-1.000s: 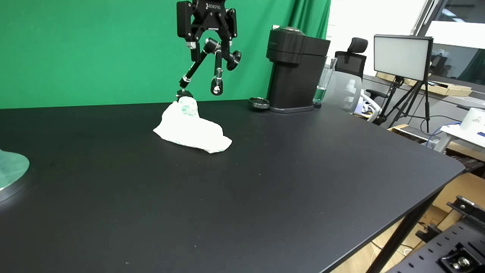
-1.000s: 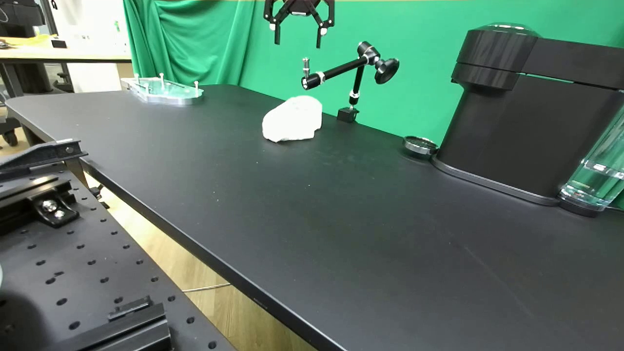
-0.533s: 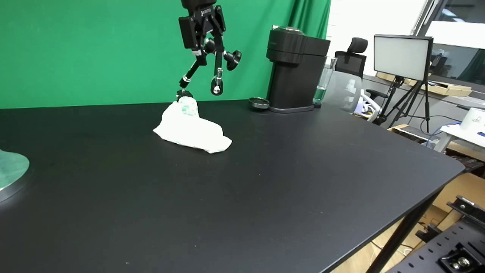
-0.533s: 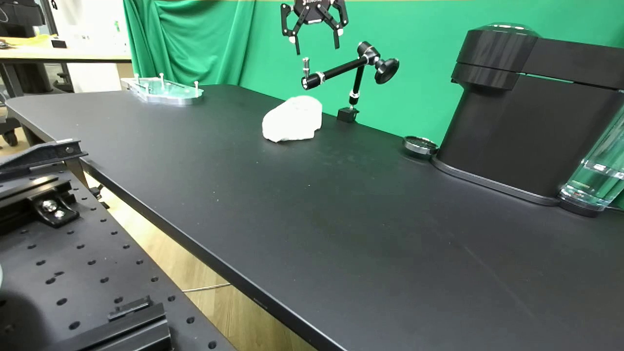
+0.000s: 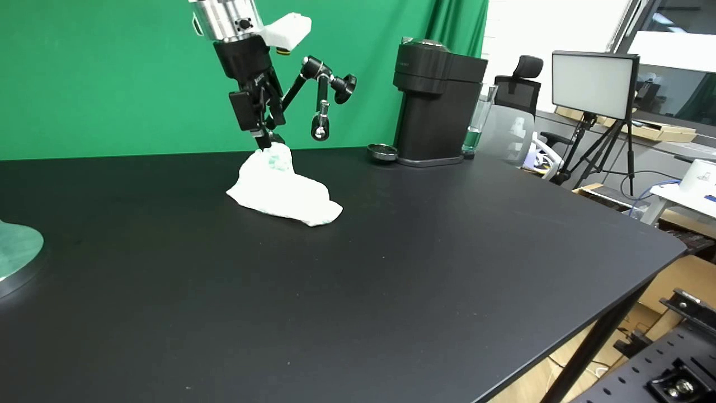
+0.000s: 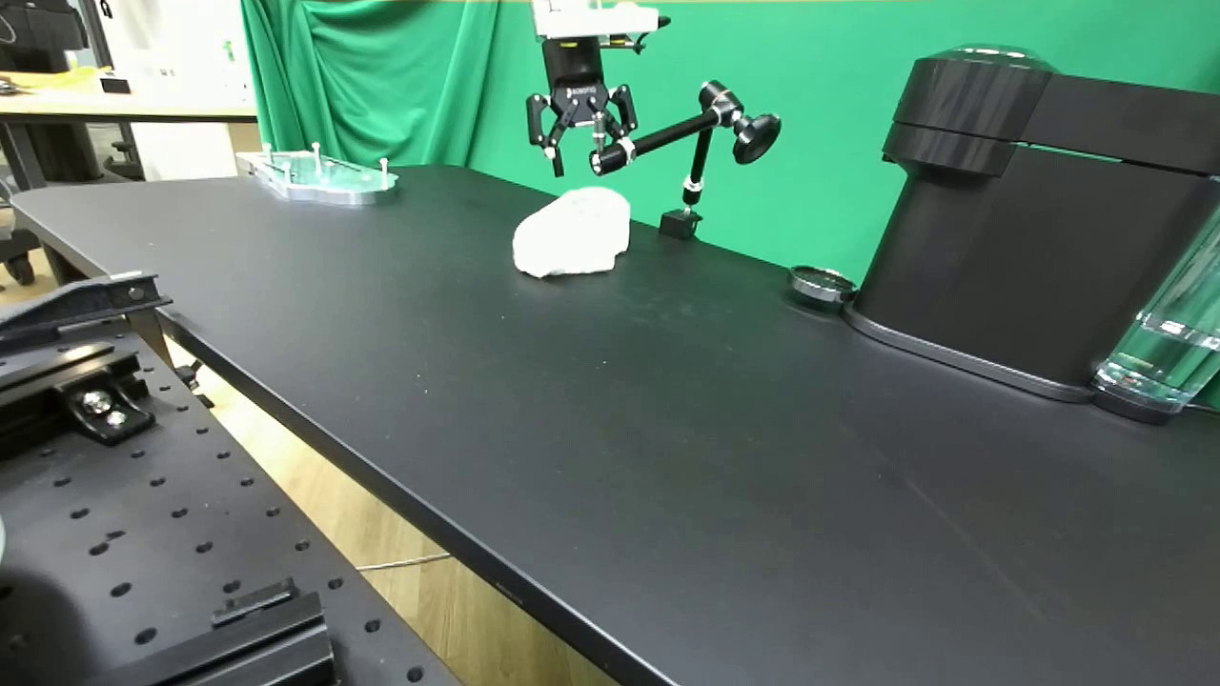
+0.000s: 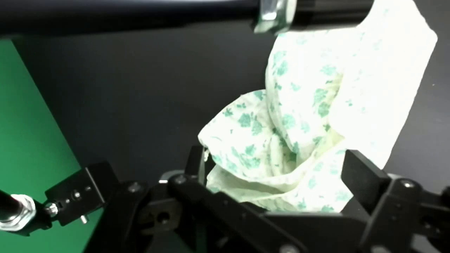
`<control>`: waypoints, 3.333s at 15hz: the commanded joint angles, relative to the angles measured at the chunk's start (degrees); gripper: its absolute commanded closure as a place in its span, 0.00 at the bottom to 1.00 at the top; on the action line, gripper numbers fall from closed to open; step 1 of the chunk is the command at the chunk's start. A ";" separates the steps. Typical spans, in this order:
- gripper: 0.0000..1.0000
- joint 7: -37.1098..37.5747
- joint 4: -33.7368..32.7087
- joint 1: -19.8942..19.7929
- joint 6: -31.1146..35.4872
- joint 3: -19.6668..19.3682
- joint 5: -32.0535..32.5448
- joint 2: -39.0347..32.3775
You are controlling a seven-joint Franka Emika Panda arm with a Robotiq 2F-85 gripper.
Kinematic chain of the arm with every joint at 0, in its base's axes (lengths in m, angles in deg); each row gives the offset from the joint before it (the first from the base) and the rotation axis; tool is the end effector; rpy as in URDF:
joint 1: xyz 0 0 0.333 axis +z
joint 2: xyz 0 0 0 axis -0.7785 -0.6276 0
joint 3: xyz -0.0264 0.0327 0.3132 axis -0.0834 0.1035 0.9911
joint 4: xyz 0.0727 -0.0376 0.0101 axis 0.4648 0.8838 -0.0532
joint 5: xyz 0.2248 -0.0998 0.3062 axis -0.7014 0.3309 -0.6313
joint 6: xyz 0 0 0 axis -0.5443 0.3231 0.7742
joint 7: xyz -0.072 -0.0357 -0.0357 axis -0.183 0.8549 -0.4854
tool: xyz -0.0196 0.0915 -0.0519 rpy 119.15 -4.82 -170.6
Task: Hang the cloth on the black stand
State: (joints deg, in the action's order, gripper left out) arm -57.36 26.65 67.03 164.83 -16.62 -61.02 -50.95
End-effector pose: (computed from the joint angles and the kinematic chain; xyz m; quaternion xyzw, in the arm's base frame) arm 0.6668 0.2411 0.2251 0.8466 0.5038 -0.0566 0.1618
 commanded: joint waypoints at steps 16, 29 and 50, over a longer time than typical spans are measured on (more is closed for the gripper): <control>0.89 -7.24 -12.37 1.59 -1.64 0.09 -1.93 -9.41; 1.00 -2.64 -8.41 2.17 -2.22 0.41 -5.82 -2.51; 1.00 40.19 28.65 -1.79 5.19 -5.64 6.85 38.83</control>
State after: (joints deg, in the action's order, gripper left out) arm -25.50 45.03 67.61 167.63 -22.35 -55.80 -20.10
